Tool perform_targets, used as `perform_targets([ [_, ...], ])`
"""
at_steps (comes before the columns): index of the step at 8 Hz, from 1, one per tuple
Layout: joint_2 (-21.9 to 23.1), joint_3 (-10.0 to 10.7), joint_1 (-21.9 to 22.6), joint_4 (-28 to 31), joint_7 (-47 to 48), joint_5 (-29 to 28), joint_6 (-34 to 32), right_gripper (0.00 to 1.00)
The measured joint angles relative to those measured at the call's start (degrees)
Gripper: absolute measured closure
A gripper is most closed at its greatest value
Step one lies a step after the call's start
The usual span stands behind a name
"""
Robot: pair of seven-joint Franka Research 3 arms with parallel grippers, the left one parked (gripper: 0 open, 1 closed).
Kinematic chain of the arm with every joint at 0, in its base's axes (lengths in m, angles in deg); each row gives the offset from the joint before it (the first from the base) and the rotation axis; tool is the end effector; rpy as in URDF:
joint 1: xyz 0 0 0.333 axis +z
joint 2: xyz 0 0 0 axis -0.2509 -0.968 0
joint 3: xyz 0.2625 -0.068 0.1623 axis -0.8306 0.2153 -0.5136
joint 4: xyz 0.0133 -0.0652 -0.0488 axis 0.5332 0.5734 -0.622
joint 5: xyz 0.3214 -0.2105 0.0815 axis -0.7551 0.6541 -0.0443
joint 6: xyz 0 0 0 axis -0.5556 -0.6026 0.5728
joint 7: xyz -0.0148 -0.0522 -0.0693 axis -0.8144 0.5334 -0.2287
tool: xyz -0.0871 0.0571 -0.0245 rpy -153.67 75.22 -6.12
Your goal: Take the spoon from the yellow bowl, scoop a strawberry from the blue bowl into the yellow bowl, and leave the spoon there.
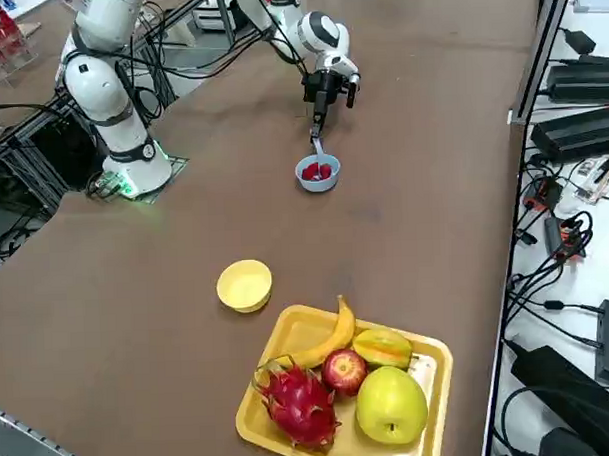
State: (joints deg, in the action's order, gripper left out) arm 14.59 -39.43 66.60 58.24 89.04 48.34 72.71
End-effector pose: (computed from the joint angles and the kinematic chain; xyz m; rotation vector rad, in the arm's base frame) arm 0.4637 0.3580 0.1536 1.8850 0.3183 -0.0320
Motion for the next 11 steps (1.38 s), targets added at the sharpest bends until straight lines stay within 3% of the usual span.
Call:
perform_targets([
  [6, -1.7, -0.01, 1.28, -2.98, 0.04, 0.09, -3.64, 0.89],
  [11, -1.79, 0.1, 1.49, -6.84, 0.36, 0.11, -10.87, 0.89],
])
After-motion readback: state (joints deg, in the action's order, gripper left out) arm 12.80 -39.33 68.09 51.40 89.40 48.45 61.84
